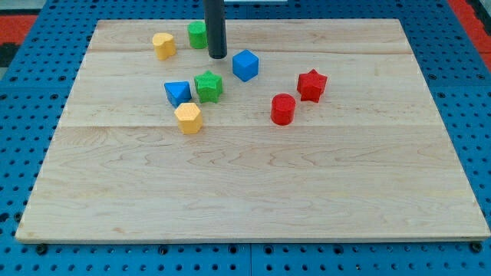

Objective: Move the blue cube top left to the red circle

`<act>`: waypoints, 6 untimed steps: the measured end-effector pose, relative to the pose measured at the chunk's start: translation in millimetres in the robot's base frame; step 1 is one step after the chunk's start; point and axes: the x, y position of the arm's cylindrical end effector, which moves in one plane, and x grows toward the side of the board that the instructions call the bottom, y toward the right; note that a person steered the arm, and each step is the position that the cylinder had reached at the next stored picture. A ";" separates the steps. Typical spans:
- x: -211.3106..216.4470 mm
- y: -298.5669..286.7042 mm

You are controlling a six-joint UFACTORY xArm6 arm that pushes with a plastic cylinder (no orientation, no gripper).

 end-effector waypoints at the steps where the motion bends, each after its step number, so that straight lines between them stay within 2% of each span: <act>1: 1.8 5.5; 4: 4.1 24.5; 5: 40.0 47.3; 6: 88.9 44.4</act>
